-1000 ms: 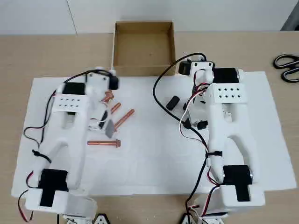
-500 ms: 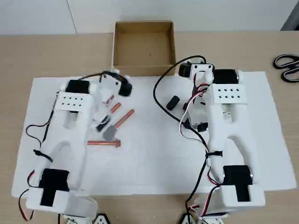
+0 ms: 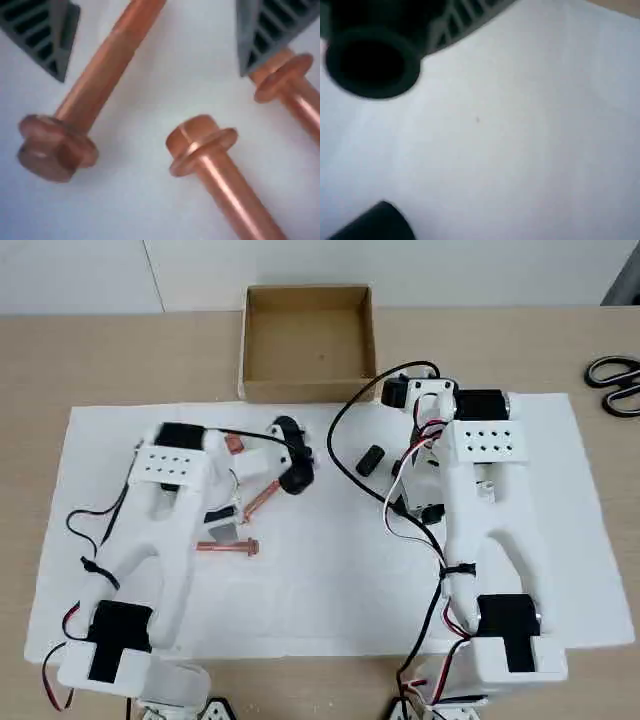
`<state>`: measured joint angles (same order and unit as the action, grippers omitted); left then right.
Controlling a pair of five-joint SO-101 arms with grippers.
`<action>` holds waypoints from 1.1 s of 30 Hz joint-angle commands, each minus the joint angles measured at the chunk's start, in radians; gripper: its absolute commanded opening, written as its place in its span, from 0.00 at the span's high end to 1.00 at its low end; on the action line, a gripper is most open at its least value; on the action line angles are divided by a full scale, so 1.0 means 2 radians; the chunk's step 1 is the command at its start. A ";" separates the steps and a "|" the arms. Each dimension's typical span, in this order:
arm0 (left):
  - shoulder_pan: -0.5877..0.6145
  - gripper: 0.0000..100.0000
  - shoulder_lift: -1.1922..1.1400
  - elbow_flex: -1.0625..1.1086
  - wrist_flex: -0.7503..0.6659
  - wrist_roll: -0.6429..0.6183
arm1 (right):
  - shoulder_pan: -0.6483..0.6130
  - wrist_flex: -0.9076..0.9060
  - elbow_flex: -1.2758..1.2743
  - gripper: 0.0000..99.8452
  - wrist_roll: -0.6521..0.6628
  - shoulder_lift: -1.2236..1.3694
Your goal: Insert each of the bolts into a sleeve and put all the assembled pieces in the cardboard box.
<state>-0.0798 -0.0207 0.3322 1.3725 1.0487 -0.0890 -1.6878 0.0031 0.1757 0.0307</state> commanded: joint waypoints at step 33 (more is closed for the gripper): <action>-0.027 0.98 0.003 0.135 -0.083 0.031 | 0.001 -0.003 0.001 0.99 0.000 -0.026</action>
<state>-0.1212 -0.0038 0.5762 1.2144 1.1086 -0.0890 -1.6878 -0.0015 0.1757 0.0307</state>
